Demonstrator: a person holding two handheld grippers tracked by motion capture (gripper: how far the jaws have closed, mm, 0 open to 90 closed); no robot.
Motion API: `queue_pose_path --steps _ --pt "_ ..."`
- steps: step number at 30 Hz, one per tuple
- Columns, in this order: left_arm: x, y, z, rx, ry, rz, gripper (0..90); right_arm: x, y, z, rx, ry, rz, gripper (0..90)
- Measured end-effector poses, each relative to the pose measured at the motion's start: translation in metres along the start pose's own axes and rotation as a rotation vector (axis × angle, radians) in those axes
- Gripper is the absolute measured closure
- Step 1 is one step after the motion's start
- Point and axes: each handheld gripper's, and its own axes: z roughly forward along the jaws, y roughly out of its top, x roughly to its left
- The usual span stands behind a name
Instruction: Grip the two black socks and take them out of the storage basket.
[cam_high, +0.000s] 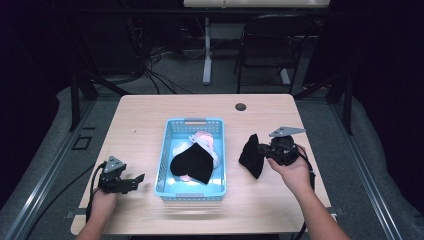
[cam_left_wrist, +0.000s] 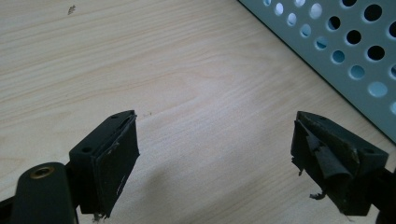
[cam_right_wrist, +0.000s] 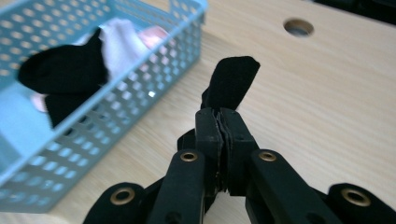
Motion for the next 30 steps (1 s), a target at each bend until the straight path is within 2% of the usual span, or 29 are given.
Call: queue_pose_path --steps 3,4,5,6,7,11,14,17,20,23,25,30 --pt "0.000 0.000 0.000 0.001 0.000 0.001 15.1 -0.009 -0.010 0.004 0.011 -0.022 0.021 87.0" --pt "0.000 0.000 0.000 0.000 -0.001 0.000 15.1 -0.018 -0.020 0.006 0.008 -0.040 0.067 86.9" --pt "0.000 0.000 0.000 0.005 -0.002 0.001 15.1 -0.024 -0.025 0.007 0.013 -0.045 0.088 86.8" --pt "0.000 0.000 0.000 0.005 -0.002 0.001 15.1 -0.024 -0.025 0.007 0.013 -0.045 0.088 86.8" --pt "0.000 0.000 0.000 0.009 -0.001 0.002 15.1 -0.032 -0.037 0.011 0.019 -0.063 0.136 86.7" --pt "0.000 0.000 0.001 0.006 0.001 0.002 15.1 -0.042 -0.056 0.019 0.039 -0.077 0.189 85.6" --pt "0.000 0.001 0.001 0.006 0.000 0.003 15.1 -0.044 -0.060 0.020 0.049 -0.078 0.190 84.2" --pt "0.000 0.001 0.001 0.008 -0.001 0.003 15.1 -0.044 -0.062 0.018 0.036 -0.084 0.202 80.3" --pt "0.000 0.001 0.001 0.008 -0.002 0.004 15.1 -0.043 -0.062 0.019 0.037 -0.107 0.188 77.2" --pt "0.000 0.001 0.001 0.004 -0.003 0.001 15.1 -0.043 -0.062 0.018 0.028 -0.121 0.196 68.7" --pt "0.000 0.001 0.000 0.003 -0.003 0.000 15.1 -0.043 -0.063 0.017 0.021 -0.131 0.207 66.5" --pt "0.000 0.001 0.000 0.001 -0.003 -0.002 15.1 -0.042 -0.065 0.016 0.017 -0.130 0.202 62.5"
